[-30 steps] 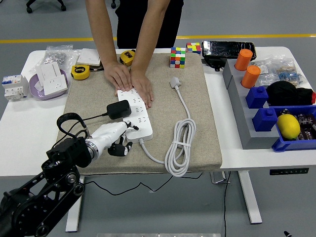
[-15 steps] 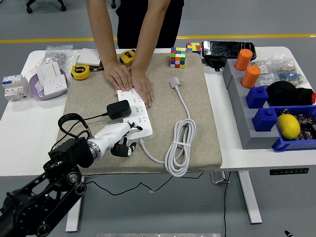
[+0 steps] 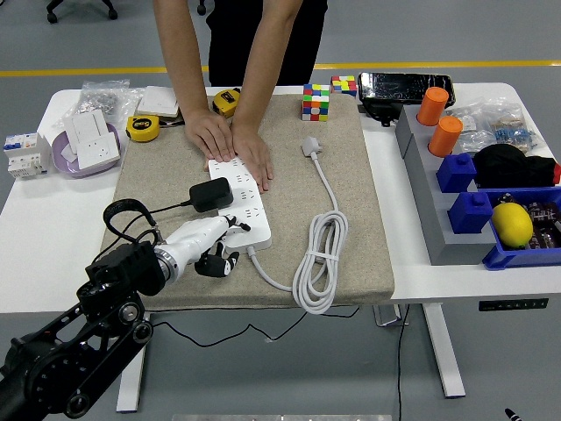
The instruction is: Pick up the plug,place it near the board,insert it into the board,press the button
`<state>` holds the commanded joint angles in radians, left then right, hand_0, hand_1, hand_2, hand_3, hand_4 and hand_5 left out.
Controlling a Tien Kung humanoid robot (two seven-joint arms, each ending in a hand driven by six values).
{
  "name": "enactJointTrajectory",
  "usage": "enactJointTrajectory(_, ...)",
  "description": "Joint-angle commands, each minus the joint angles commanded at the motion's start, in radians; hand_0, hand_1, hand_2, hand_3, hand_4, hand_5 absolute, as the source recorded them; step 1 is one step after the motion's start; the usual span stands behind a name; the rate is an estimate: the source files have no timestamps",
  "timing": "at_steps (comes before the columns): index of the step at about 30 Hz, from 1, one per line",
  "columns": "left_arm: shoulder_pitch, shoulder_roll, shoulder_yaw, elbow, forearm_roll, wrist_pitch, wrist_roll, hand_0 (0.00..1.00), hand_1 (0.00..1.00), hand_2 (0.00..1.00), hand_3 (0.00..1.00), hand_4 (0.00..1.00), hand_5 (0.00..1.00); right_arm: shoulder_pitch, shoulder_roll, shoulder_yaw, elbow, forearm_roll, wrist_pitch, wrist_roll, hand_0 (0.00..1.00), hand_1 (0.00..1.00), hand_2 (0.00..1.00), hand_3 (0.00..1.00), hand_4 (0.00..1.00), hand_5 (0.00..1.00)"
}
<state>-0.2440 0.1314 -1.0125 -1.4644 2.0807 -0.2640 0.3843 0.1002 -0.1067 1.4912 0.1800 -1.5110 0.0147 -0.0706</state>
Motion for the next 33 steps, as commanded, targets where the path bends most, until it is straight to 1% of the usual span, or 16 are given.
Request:
enactJointTrajectory(13, -0.002, -0.001, -0.002, 0.01, 0.03, -0.034, 0.012, 0.184, 0.027, 0.161, 0.804, 0.483, 0.002, 0.001, 0.0, 0.0, 0.0, 0.0, 0.0, 0.0, 0.826, 0.758, 0.751, 0.781, 0.998, 0.965)
enactJointTrajectory(18, 0.001, 0.001, -0.004, 0.007, 0.037, -0.027, 0.01, 0.185, 0.027, 0.161, 0.791, 0.483, 0.002, 0.001, -0.001, -0.001, 0.0, 0.0, 0.0, 0.0, 0.826, 0.758, 0.751, 0.781, 0.998, 0.964)
enactJointTrajectory(22, 0.004, 0.001, -0.021, -0.015, 0.046, -0.017, 0.002, 0.185, 0.027, 0.161, 0.791, 0.483, 0.002, -0.001, -0.001, -0.001, 0.0, -0.002, 0.0, -0.001, 0.826, 0.758, 0.751, 0.781, 0.998, 0.964)
enactJointTrajectory(24, 0.006, 0.002, -0.036, -0.042, 0.06, -0.019, 0.003, 0.191, 0.037, 0.166, 0.789, 0.486, 0.002, -0.001, -0.001, -0.002, 0.0, -0.002, 0.0, -0.001, 0.826, 0.758, 0.75, 0.781, 0.998, 0.966)
enactJointTrajectory(28, -0.001, 0.006, -0.055, -0.094, 0.058, -0.026, 0.005, 0.191, 0.037, 0.166, 0.789, 0.486, 0.002, -0.001, -0.001, -0.003, 0.0, -0.001, 0.001, -0.001, 0.826, 0.758, 0.75, 0.781, 0.998, 0.966)
enactJointTrajectory(29, -0.003, 0.007, -0.058, -0.103, 0.054, -0.024, 0.003, 0.228, 0.069, 0.195, 0.655, 0.676, 0.084, -0.001, -0.001, -0.003, 0.0, 0.0, 0.001, -0.001, 0.826, 0.758, 0.751, 0.781, 0.998, 0.965)
enactJointTrajectory(30, -0.006, 0.007, -0.062, -0.112, 0.05, -0.018, -0.002, 0.228, 0.069, 0.195, 0.655, 0.676, 0.084, 0.0, -0.001, -0.004, 0.0, 0.0, 0.0, -0.001, 0.826, 0.758, 0.751, 0.781, 0.998, 0.965)
enactJointTrajectory(31, -0.009, 0.005, -0.068, -0.123, 0.034, 0.005, -0.019, 0.228, 0.069, 0.195, 0.655, 0.676, 0.084, 0.0, -0.001, -0.005, 0.0, 0.001, 0.0, -0.001, 0.826, 0.758, 0.751, 0.781, 0.998, 0.965)
enactJointTrajectory(33, -0.012, -0.003, -0.082, -0.122, 0.001, 0.055, -0.052, 0.228, 0.069, 0.195, 0.655, 0.676, 0.084, 0.0, -0.002, -0.007, 0.0, 0.003, 0.0, -0.001, 0.826, 0.758, 0.751, 0.781, 0.998, 0.965)
